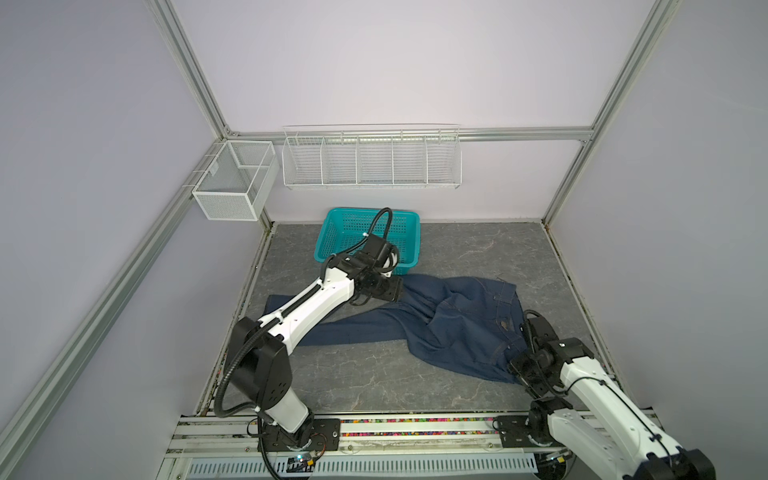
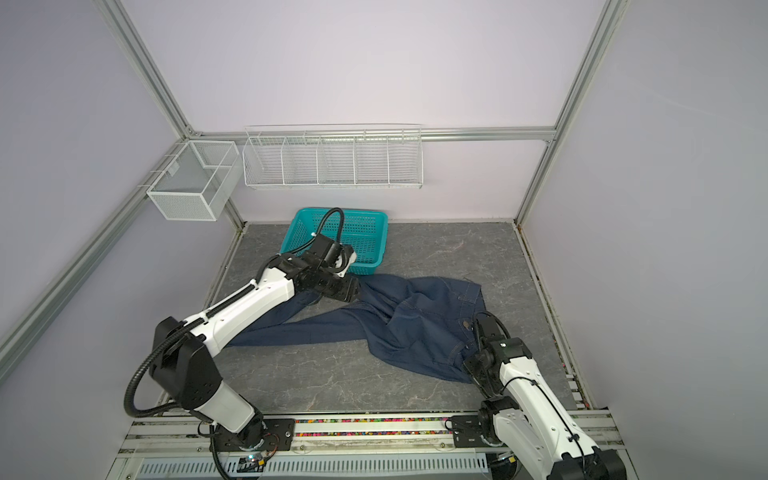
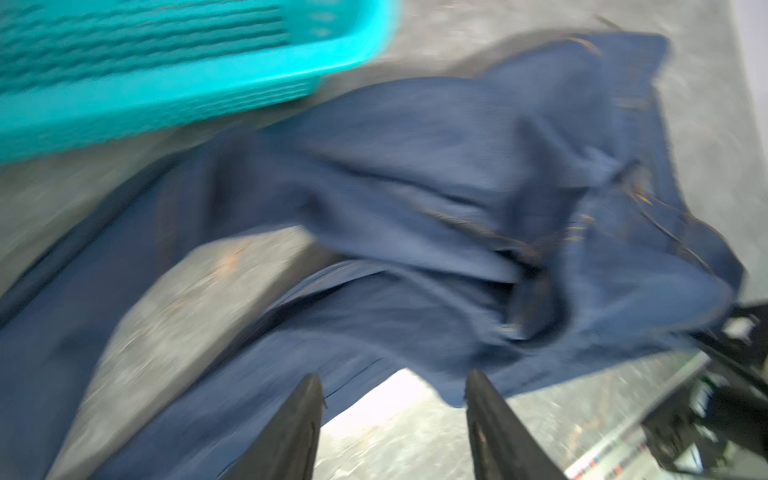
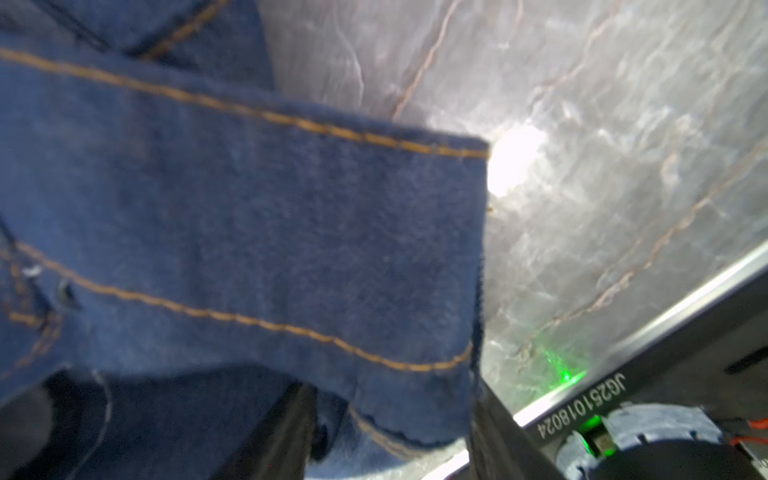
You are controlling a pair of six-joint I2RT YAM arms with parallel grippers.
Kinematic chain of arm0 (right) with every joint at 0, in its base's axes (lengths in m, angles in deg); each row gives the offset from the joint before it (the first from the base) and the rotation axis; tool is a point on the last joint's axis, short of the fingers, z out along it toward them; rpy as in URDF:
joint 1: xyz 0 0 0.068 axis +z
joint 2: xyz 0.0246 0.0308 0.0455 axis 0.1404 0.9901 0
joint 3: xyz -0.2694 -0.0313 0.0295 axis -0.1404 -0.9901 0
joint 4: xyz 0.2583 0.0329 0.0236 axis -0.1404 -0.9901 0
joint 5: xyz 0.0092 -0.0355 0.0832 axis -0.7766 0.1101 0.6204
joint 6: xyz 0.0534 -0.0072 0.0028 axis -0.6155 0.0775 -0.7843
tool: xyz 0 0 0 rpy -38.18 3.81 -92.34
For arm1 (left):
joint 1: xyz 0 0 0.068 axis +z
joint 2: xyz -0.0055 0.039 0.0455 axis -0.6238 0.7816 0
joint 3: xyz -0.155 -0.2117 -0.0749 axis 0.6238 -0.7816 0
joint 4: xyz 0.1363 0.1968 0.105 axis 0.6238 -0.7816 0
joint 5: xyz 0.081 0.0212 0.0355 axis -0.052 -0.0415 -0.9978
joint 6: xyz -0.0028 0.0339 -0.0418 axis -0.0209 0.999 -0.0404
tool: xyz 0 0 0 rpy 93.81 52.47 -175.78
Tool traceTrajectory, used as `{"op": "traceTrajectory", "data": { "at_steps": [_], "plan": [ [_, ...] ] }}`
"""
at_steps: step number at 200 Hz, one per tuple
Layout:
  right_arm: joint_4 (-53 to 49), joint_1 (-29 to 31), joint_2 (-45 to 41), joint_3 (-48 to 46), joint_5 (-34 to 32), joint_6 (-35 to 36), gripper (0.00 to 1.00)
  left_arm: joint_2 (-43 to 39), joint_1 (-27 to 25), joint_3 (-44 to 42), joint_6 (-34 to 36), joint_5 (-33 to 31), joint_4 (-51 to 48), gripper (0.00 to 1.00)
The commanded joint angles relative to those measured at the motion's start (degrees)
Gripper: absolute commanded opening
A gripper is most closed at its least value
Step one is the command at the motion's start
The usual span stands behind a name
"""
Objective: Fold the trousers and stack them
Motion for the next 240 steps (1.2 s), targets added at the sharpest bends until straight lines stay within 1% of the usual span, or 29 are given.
{"op": "traceTrajectory", "data": {
  "at_steps": [1, 17, 28, 34, 48, 61, 74, 87, 107, 126, 145, 176, 187, 216, 240],
  "plan": [
    [2.8, 0.38, 3.31, 1.18, -3.3, -1.28, 0.54, -6.48, 3.36, -5.49, -7.51, -8.48, 0.44, 0.56],
    [5.53, 0.38, 4.89, 0.87, -4.16, -1.15, 0.3, -10.24, 5.3, -9.9, -10.23, -14.77, 0.06, 0.6],
    [6.69, 0.32, 5.59, 0.9, -4.12, -1.11, 0.17, -12.11, 7.86, -12.49, -12.12, -15.46, -0.46, 0.62],
    [6.72, 0.38, 5.91, 1.35, -4.47, -0.83, 0.11, -13.05, 9.18, -13.66, -13.52, -16.18, -1.03, 0.63],
    [5.81, 0.37, 5.68, 2.61, -6.11, 0.49, 0.06, -15.01, 12.42, -16.92, -16.51, -17.91, -1.46, 0.67],
    [4.57, -0.22, 4.92, 3.72, -7.65, 2.05, 0.06, -16.86, 15.75, -19.71, -19.37, -17.37, -1.28, 0.67],
    [3.78, -1.84, 3.65, 4.35, -8.51, 3.66, 0.06, -18.67, 17.99, -22.21, -21.74, -17.49, -1.02, 0.68],
    [3.39, -3.58, 2.07, 4.76, -8.74, 5.0, 0.06, -20.61, 20.26, -25.16, -24.36, -18.63, -0.75, 0.7],
    [2.54, -6.11, 0.39, 5.68, -8.9, 6.98, 0.06, -23.18, 25.35, -30.22, -28.24, -17.45, 1.33, 0.69],
    [2.25, -8.56, -0.83, 6.32, -8.94, 8.87, 0.06, -25.02, 28.71, -34.2, -29.69, -17.3, 4.24, 0.69],
    [2.61, -9.78, -1.06, 6.98, -8.87, 10.35, 0.06, -25.09, 30.01, -36.04, -30.14, -16.71, 6.71, 0.68],
    [2.94, -10.99, -0.38, 8.32, -9.11, 12.26, 0.06, -20.95, 31.51, -39.41, -31.03, -15.44, 13.13, 0.67],
    [3.04, -11.3, -0.51, 8.74, -9.36, 12.88, 0.06, -19.54, 31.63, -40.19, -31.36, -14.74, 15.6, 0.65],
    [2.73, -12.56, -0.84, 9.8, -9.57, 14.39, 0.06, -16.42, 31.71, -40.6, -30.94, -14.45, 18.49, 0.58],
    [2.47, -14.0, -1.15, 10.36, -9.57, 15.53, 0.06, -15.57, 31.71, -40.63, -31.3, -13.35, 17.04, 0.53]
  ]
}}
